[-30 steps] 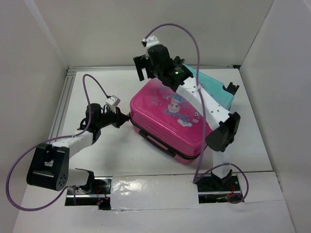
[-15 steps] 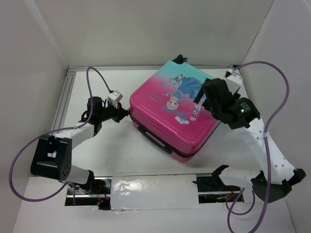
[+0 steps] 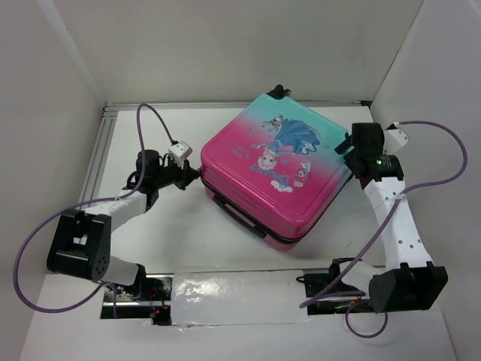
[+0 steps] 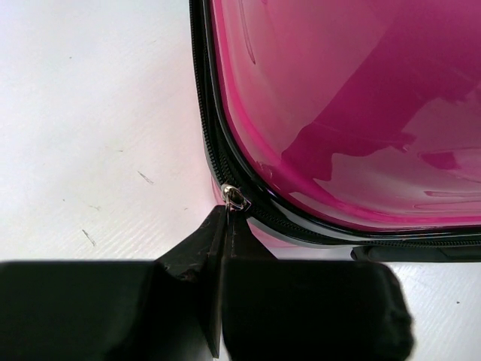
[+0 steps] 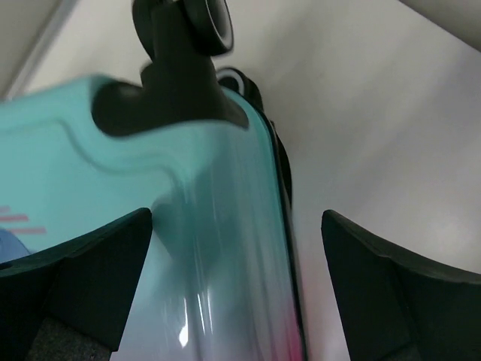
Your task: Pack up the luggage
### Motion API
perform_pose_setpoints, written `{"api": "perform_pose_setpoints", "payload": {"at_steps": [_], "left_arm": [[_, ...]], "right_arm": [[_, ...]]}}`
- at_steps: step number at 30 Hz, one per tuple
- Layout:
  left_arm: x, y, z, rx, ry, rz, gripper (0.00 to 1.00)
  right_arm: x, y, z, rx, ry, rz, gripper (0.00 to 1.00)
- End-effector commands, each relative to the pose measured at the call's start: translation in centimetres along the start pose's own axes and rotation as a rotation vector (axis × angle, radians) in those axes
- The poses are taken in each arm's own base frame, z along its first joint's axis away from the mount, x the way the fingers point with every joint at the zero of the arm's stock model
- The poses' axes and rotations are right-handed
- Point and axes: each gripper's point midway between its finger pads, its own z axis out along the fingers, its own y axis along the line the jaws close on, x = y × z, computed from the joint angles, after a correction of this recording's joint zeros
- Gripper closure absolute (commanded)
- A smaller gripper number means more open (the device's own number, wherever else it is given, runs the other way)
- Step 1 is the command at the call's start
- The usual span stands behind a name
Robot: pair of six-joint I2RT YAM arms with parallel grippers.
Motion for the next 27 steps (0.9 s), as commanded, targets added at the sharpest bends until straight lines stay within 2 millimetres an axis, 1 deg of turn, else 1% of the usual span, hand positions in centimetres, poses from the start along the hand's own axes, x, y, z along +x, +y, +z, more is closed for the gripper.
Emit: {"api": "perform_pose_setpoints", "payload": {"at_steps": [1,2,3,4,5,6,7,8,9,10,11,12,13,14,15,16,17,18,19,20,21,22,23,24,25,26,27], "left_arm": [[-5.5,-1.4,0.4,0.052,-0.144,0.165,1.00],[-5.5,-1.7,0.6,0.060,-0.143,0.176,1.00],[-5.5,-2.1,0.7,0.070,-0.143,0.179,1.00],[-5.2,-2.2,0.7,0.071,-0.134,0.173,1.00],[-5.7,-2.6,0.9,0.082,-0.142,0.182,1.00],[-5.5,-3.3,1.1,0.099,-0.132,0.181,1.00],[-5.2,-3.6,1.2,0.109,-0.122,0.185,1.00],[-5.6,-3.7,1.3,0.103,-0.128,0.192,1.00],[-5.4,-3.9,1.5,0.102,-0.120,0.200,1.00],[-5.1,-4.5,1.6,0.117,-0.108,0.197,1.00],[-5.1,-4.5,1.6,0.118,-0.108,0.197,1.00],[-5.1,-4.9,1.8,0.120,-0.107,0.200,1.00],[-4.9,-5.4,1.7,0.131,-0.105,0.203,1.00],[-4.9,-5.4,1.7,0.131,-0.105,0.203,1.00],[-4.4,-5.9,1.8,0.143,-0.096,0.201,1.00],[-4.7,-6.7,1.8,0.166,-0.104,0.210,1.00],[-4.4,-7.1,1.8,0.176,-0.096,0.208,1.00],[-3.9,-7.5,1.9,0.187,-0.086,0.206,1.00],[-3.6,-8.0,1.8,0.179,-0.081,0.210,1.00],[-3.6,-7.9,1.9,0.170,-0.080,0.210,1.00],[-3.0,-7.9,1.8,0.171,-0.069,0.204,1.00],[-3.0,-7.7,1.8,0.162,-0.068,0.204,1.00],[-3.0,-7.3,1.9,0.142,-0.067,0.214,1.00],[-2.8,-7.0,1.9,0.124,-0.058,0.219,1.00],[-2.8,-6.4,1.8,0.100,-0.057,0.216,1.00],[-2.7,-5.3,1.8,0.071,-0.046,0.214,1.00],[-2.7,-4.7,1.7,0.050,-0.046,0.210,1.00]], "right_arm": [[0.2,1.6,3.2,-0.087,0.006,-0.029,0.01],[-0.1,2.2,4.0,-0.116,-0.008,-0.003,0.01],[0.4,2.7,4.9,-0.125,0.002,-0.004,0.01],[0.3,3.0,5.5,-0.140,-0.001,-0.001,0.01],[0.2,4.2,6.3,-0.200,-0.002,0.023,0.01],[0.6,4.9,7.4,-0.225,0.016,0.015,0.01],[-0.5,6.3,7.8,-0.288,-0.017,0.032,0.01],[0.1,7.1,8.4,-0.322,0.001,0.030,0.02],[0.5,8.3,8.6,-0.387,0.031,0.019,0.04],[0.5,9.6,9.7,-0.431,0.024,-0.003,0.04],[0.7,10.5,10.2,-0.467,0.030,-0.026,0.05],[1.4,11.7,10.3,-0.526,0.063,-0.052,0.07],[1.9,13.5,12.3,-0.566,0.090,-0.109,0.08],[1.7,13.6,12.3,-0.571,0.083,-0.108,0.08],[2.3,14.9,12.3,-0.640,0.118,-0.136,0.10],[2.7,16.3,13.6,-0.682,0.132,-0.192,0.11],[3.1,17.2,14.0,-0.721,0.151,-0.224,0.13],[1.8,19.6,13.2,-0.819,0.142,-0.258,0.15],[3.8,20.1,15.0,-0.823,0.198,-0.294,0.16],[4.0,20.7,15.5,-0.863,0.195,-0.364,0.16],[5.5,21.8,15.3,-0.907,0.236,-0.413,0.16],[4.2,24.1,14.2,-0.985,0.213,-0.445,0.16],[5.7,24.4,15.7,-1.015,0.244,-0.505,0.17],[6.7,25.1,15.3,-1.057,0.280,-0.539,0.17],[6.2,27.3,13.5,-1.154,0.262,-0.577,0.18],[7.5,27.7,14.3,-1.184,0.268,-0.637,0.18],[8.5,28.1,14.0,-1.192,0.292,-0.670,0.18]]}}
